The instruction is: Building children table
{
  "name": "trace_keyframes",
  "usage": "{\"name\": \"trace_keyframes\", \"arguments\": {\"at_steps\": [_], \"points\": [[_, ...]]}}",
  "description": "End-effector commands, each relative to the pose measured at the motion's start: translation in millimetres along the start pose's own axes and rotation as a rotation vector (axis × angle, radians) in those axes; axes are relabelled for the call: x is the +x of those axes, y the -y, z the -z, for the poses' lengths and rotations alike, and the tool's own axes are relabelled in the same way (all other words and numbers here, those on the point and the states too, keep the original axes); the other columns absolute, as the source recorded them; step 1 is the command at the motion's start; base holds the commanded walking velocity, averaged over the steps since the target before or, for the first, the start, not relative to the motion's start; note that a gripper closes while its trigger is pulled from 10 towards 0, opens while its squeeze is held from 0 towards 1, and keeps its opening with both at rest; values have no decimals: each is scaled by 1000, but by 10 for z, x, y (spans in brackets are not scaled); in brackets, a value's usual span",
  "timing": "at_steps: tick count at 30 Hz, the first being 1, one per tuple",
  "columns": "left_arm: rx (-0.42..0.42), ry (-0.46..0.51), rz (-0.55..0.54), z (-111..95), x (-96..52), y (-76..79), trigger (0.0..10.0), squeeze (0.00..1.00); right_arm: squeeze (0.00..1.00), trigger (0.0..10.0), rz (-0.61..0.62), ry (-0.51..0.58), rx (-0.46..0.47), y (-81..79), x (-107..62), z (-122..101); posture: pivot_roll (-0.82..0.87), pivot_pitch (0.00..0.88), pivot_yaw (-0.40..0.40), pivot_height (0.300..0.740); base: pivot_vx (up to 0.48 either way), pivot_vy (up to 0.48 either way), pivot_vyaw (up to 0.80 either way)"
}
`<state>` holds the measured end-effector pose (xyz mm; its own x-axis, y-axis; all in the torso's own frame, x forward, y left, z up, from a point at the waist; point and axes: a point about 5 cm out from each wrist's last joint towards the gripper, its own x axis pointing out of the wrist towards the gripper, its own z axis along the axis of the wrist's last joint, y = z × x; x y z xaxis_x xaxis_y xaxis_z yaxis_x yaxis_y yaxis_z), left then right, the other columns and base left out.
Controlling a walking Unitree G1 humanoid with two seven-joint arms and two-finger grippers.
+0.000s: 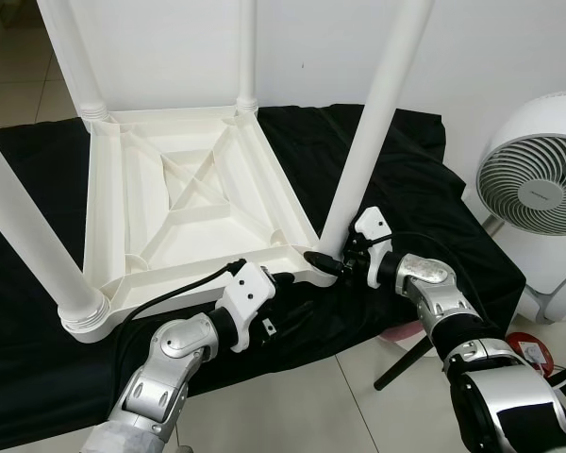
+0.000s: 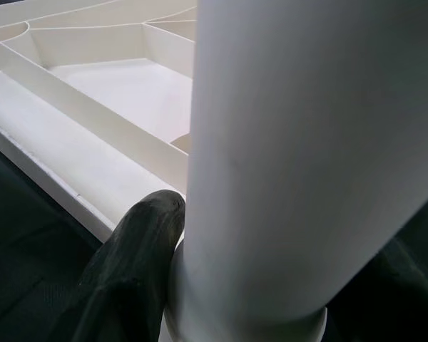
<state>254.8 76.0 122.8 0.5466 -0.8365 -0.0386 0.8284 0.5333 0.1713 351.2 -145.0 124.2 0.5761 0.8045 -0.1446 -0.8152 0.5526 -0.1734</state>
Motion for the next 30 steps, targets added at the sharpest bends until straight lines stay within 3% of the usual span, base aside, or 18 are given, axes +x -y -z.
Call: {"name": "trace_keyframes", "arguments": {"at_steps": [1, 8, 14, 17, 25, 26, 27, 29, 30], "points": [[0, -11, -30, 8, 2, 8, 10000, 0, 0, 10000, -11, -18, 57, -66, 2, 113, -5, 0, -69, 740, 0, 0, 0], [3, -11, -28, 4, 8, 3, 10000, 0, 0, 10000, 62, 30, 72, -111, 8, 134, -6, 0, -71, 740, 0, 0, 0], [0, -12, -26, 4, -2, 22, 10000, 0, 0, 10000, 256, 44, 74, -139, -4, 186, -2, 0, -77, 740, 0, 0, 0], [0, -12, -26, 5, -4, 24, 10000, 0, 0, 10000, 295, 38, 74, -138, -11, 198, -2, 0, -77, 740, 0, 0, 0], [-2, -14, -27, 11, -8, 30, 10000, 0, 0, 10000, 397, 87, 46, -276, 32, 134, -4, 0, -84, 740, 0, 0, 0], [-3, -14, -28, 11, -11, 33, 10000, 0, 0, 10000, 483, 96, 47, -333, 47, 111, -3, 0, -88, 740, 0, 0, 0], [-3, -14, -28, 11, -11, 33, 10000, 0, 0, 10000, 483, 96, 47, -333, 47, 111, -3, 0, -88, 740, 0, 0, 0], [-5, -14, -31, 12, -23, 41, 10000, 0, 0, 10000, 687, 82, 79, -417, 35, 101, -4, 0, -89, 740, 0, 0, 0], [-5, -14, -31, 12, -23, 41, 10000, 0, 0, 10000, 687, 82, 79, -417, 35, 101, -4, 0, -89, 740, 0, 0, 0]]}}
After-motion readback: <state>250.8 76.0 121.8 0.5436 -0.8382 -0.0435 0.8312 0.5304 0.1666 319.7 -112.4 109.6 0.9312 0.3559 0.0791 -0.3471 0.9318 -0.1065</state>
